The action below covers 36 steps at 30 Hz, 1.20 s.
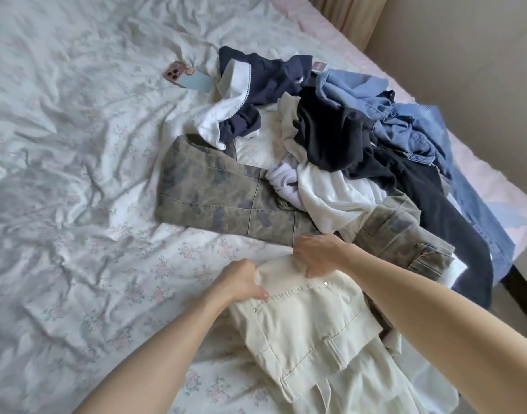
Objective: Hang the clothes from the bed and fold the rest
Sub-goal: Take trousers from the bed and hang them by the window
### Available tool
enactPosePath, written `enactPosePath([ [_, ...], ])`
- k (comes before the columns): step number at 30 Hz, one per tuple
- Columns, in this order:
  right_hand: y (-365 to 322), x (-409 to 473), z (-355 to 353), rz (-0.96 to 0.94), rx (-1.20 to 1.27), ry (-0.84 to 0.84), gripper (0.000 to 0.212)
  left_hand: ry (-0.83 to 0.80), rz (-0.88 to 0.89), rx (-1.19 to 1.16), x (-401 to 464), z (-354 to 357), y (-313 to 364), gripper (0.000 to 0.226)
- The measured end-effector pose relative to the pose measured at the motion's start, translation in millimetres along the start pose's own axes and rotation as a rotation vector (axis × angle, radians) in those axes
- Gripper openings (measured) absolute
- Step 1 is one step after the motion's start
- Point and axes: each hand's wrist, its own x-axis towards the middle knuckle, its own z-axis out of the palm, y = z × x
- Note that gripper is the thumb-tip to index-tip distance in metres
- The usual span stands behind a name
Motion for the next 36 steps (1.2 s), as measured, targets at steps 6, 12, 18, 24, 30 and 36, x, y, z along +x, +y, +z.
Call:
enactPosePath([
  [6, 0.1, -25.1, -55.7, 0.051, 0.076, 0.253, 0.025, 0.161, 0.082, -0.067, -32.2, -62.9, 16.4, 0.029],
  [12, -19.6, -24.3, -115.7, 0.081, 0.058, 0.698, 0.031, 0.502, 0.035, 0.042, -54.9, -138.5, 14.5, 0.027],
  [18, -29.5, -26.0, -91.0, 0.113, 0.05, 0.898, 0.031, 0.861, 0.097, 0.311, -70.1, -105.3, 17.6, 0.018],
  [24, -20.7, -57.7, -28.8, 0.067, 0.08, 0.914, 0.036, 0.803, 0.353, 0.259, -85.9, -41.1, 27.4, 0.031],
  [30, -12.5, -109.4, 28.7, -0.037, 0.048, 0.838, 0.05, 0.493, 0.598, 0.243, -112.5, 13.4, 30.2, 0.058],
  [36, -19.7, -141.1, 118.6, -0.041, 0.016, 0.729, 0.039, 0.174, 0.591, 0.554, -111.1, 78.0, 29.8, 0.064],
])
